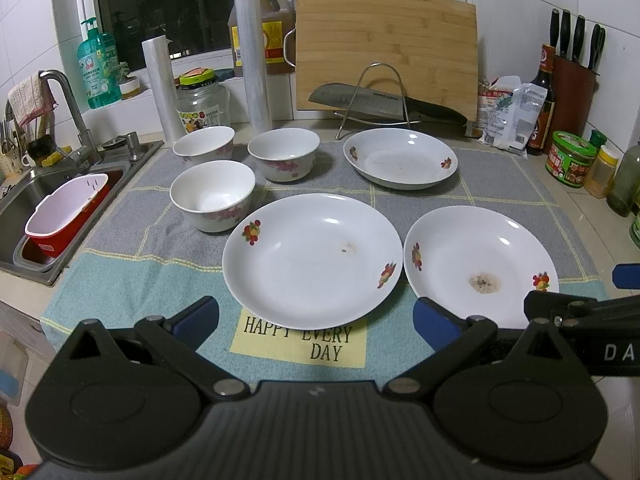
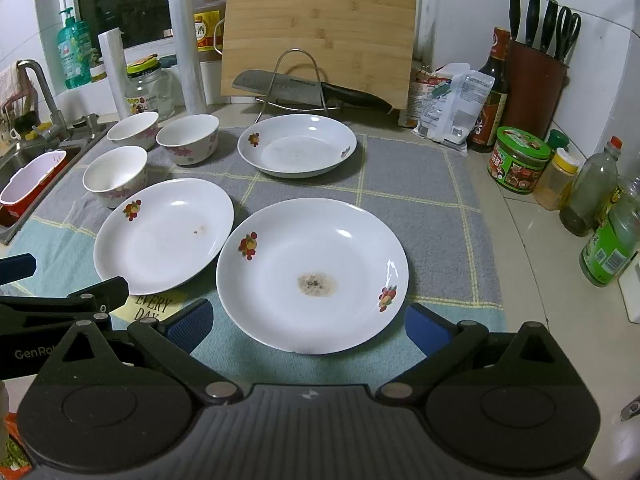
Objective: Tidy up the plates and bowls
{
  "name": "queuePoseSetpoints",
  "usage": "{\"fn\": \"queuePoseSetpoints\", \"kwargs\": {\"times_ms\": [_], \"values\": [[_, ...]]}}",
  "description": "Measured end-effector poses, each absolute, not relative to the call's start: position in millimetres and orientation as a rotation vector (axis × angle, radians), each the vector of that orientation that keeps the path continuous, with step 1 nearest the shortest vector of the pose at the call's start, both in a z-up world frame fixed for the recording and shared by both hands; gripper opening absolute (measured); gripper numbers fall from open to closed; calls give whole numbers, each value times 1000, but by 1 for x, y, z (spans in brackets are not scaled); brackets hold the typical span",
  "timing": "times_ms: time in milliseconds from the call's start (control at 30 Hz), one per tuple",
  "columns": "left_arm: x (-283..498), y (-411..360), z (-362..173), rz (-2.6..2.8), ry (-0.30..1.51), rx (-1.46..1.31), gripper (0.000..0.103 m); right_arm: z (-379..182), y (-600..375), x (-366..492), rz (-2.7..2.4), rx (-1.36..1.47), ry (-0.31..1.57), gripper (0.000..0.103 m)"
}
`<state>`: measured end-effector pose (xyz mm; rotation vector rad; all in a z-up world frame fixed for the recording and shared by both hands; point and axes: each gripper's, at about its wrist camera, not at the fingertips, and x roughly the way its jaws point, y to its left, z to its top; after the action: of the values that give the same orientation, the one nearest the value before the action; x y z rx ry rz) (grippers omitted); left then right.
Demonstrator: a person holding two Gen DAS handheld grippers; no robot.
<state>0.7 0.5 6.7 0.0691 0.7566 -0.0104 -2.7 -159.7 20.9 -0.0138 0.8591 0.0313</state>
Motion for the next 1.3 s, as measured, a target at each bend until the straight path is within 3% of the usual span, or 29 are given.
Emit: {"fn": "queuePoseSetpoints", "kwargs": {"times_ms": [1300], "values": [[1,5,10,-5,757,62,102,25,-159,0,34,-18,851,103]]}}
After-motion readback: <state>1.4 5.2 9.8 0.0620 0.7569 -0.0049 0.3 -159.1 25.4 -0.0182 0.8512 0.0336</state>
